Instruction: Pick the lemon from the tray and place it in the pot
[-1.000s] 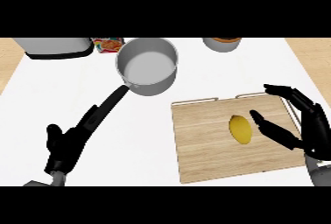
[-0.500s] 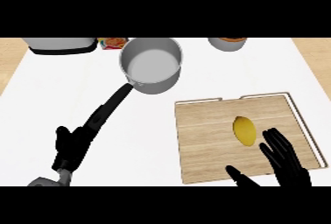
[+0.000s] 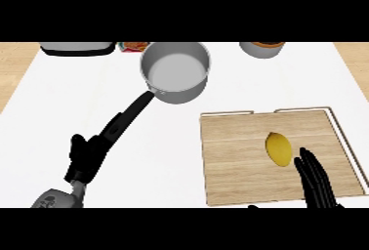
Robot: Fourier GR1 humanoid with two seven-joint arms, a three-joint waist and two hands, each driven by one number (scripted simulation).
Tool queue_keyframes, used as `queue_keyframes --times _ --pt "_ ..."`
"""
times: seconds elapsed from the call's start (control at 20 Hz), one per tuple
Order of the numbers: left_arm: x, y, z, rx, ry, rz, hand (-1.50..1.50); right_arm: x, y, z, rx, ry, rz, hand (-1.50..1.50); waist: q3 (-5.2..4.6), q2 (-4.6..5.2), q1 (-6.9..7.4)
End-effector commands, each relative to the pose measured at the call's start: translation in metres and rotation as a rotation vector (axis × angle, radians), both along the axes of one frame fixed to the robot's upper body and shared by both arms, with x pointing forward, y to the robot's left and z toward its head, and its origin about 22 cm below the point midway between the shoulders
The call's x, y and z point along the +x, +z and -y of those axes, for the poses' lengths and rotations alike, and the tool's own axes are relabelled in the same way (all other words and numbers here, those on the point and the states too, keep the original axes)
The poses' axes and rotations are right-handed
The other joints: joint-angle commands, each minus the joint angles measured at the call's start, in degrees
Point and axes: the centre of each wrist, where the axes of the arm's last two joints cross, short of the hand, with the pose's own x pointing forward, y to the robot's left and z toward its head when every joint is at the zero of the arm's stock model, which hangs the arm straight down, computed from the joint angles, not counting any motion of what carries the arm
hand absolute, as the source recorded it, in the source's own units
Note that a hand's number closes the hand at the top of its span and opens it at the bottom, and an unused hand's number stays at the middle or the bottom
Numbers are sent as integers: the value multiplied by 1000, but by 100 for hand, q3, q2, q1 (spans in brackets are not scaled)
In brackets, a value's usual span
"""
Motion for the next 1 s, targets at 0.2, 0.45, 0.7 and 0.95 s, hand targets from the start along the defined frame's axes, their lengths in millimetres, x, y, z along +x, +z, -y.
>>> queue_keyframes --times 0.2,0.45,0.7,0.95 --pt "14 -2 -4 -25 -2 -14 0 29 -15 25 -135 -77 -383 -150 9 27 67" --pt "11 3 2 -12 -21 4 0 63 -27 24 -146 -93 -407 -150 16 -1 62" --pt "2 7 9 -17 -20 -15 0 64 -26 54 -135 -117 -330 -150 18 -6 60" --pt "-1 -23 15 -13 -25 -7 0 51 -40 94 -102 -102 -302 -150 18 -3 39"
